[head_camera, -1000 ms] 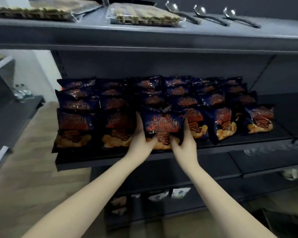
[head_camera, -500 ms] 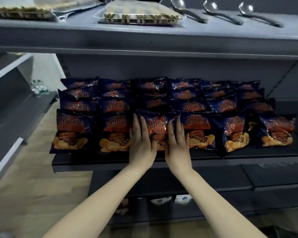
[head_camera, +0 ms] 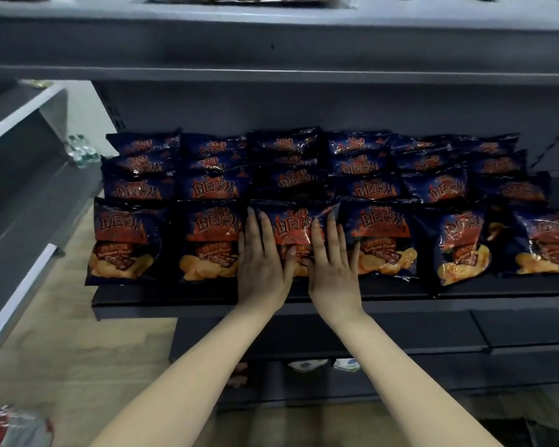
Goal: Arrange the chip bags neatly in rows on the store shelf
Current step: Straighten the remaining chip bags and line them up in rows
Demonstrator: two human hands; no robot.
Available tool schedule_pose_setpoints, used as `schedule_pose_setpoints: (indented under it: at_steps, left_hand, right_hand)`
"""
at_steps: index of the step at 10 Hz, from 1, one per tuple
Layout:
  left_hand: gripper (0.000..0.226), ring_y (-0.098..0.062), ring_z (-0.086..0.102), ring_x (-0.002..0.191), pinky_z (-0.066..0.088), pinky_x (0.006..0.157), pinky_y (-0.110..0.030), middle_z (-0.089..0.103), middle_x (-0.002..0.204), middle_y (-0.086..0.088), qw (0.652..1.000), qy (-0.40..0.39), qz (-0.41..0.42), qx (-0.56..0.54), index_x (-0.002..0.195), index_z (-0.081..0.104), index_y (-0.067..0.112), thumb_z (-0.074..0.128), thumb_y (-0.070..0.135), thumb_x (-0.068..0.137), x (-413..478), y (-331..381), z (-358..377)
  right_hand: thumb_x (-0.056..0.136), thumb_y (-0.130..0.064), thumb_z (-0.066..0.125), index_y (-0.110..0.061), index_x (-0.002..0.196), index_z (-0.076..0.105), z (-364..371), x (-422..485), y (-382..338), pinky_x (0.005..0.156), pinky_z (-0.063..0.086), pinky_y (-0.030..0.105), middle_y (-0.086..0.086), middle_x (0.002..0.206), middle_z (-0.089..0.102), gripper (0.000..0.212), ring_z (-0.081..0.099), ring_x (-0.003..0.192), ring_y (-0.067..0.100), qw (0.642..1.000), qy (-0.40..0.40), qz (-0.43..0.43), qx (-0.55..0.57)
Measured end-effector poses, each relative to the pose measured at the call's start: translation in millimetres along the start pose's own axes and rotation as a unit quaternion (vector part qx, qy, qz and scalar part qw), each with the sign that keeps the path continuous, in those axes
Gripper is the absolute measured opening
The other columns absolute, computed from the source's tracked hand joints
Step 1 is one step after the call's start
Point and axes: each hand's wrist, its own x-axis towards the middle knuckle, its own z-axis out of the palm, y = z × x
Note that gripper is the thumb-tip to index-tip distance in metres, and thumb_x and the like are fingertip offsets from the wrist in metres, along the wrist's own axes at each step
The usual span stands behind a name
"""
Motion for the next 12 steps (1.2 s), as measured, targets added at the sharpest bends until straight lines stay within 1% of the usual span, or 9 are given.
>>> schedule_pose_setpoints:
  at_steps: [2,3,5,6,7,8,9,11,12]
  left_hand:
    - [0.074,-0.013,-0.014,0.142,-0.009,0.115,-0.030,-0.023,0.153,-0.002,1.000,0.002,0.004,0.009,0.146,-0.015,0.017,0.020,0.054,0.093,2.4,-1.2,1.8]
    - [0.074,-0.009,-0.018,0.140,-0.010,0.115,-0.029,-0.022,0.152,-0.002,1.000,0.012,0.006,0.014,0.147,-0.012,0.016,0.022,0.053,0.094,1.6,-0.5,2.1]
    - [0.074,-0.009,-0.014,0.140,-0.003,0.116,-0.031,-0.017,0.153,-0.004,1.000,0.023,0.016,0.006,0.148,-0.005,0.013,0.023,0.053,0.093,-1.7,0.8,1.7]
    - [0.074,-0.014,-0.010,0.141,-0.001,0.115,-0.033,-0.012,0.154,-0.006,0.999,0.028,0.025,-0.003,0.149,0.000,0.012,0.022,0.056,0.093,-3.6,-0.6,3.6]
    - [0.074,-0.014,-0.010,0.141,-0.002,0.114,-0.034,-0.010,0.154,-0.007,0.999,0.034,0.026,-0.002,0.148,0.000,0.013,0.020,0.058,0.093,-4.6,-0.6,4.1]
    - [0.073,-0.013,-0.010,0.141,-0.002,0.116,-0.034,-0.006,0.155,-0.011,0.998,0.051,0.033,0.016,0.148,-0.002,0.010,0.027,0.050,0.094,-4.1,-0.5,4.9]
    - [0.073,-0.023,-0.003,0.144,-0.004,0.118,-0.034,-0.004,0.155,-0.017,0.997,0.063,0.043,0.028,0.147,-0.002,0.007,0.030,0.048,0.096,-5.7,-0.8,6.0]
    - [0.071,-0.028,-0.003,0.144,-0.007,0.117,-0.034,-0.001,0.155,-0.022,0.997,0.066,0.045,0.018,0.147,-0.003,0.012,0.027,0.051,0.096,-4.8,1.2,-0.4]
    - [0.071,-0.029,-0.003,0.144,-0.007,0.117,-0.036,0.000,0.155,-0.021,0.995,0.085,0.045,0.015,0.147,-0.001,0.013,0.035,0.044,0.094,-5.9,5.8,-1.9]
  right_hand:
    - [0.097,-0.037,0.025,-0.028,0.148,-0.010,-1.2,0.8,0.3,0.113,-0.002,0.050,0.004,0.155,-0.007,0.063,0.001,0.144,0.025,1.000,-0.027,0.008,-0.010]
    - [0.096,-0.043,0.017,-0.032,0.145,-0.016,-3.5,2.2,0.9,0.112,-0.008,0.047,0.001,0.155,-0.013,0.061,-0.007,0.143,0.021,0.999,-0.042,0.009,-0.006]
    - [0.096,-0.027,0.050,-0.026,0.147,-0.007,-2.2,-0.3,2.2,0.113,-0.002,0.050,0.009,0.158,0.001,0.077,0.002,0.145,0.028,0.999,-0.036,-0.005,-0.014]
    - [0.094,-0.027,0.054,-0.022,0.148,0.001,-0.8,-2.9,2.4,0.113,0.007,0.054,0.013,0.157,0.012,0.077,0.011,0.144,0.032,0.999,-0.026,-0.011,-0.025]
    - [0.091,-0.024,0.059,-0.020,0.149,0.000,2.0,-4.2,3.0,0.113,0.005,0.053,0.015,0.157,0.011,0.082,0.009,0.143,0.031,0.999,-0.021,-0.015,-0.032]
    - [0.089,-0.017,0.060,-0.021,0.150,-0.004,6.0,-4.8,3.5,0.113,0.001,0.052,0.015,0.158,0.004,0.088,0.005,0.145,0.032,0.999,-0.017,-0.015,-0.029]
    - [0.092,-0.017,0.056,-0.023,0.150,-0.004,4.2,-5.3,2.2,0.114,-0.001,0.052,0.013,0.158,-0.002,0.083,-0.001,0.145,0.032,1.000,-0.009,-0.012,0.007]
    - [0.098,-0.026,0.037,-0.021,0.151,0.005,-12.0,-5.3,2.9,0.115,-0.005,0.052,0.011,0.159,-0.002,0.062,-0.006,0.145,0.031,0.997,0.001,-0.019,0.072]
    - [0.100,-0.031,0.034,-0.021,0.151,0.007,-16.6,-4.8,5.0,0.115,-0.006,0.052,0.008,0.159,-0.005,0.059,-0.008,0.145,0.030,0.996,0.010,-0.013,0.085]
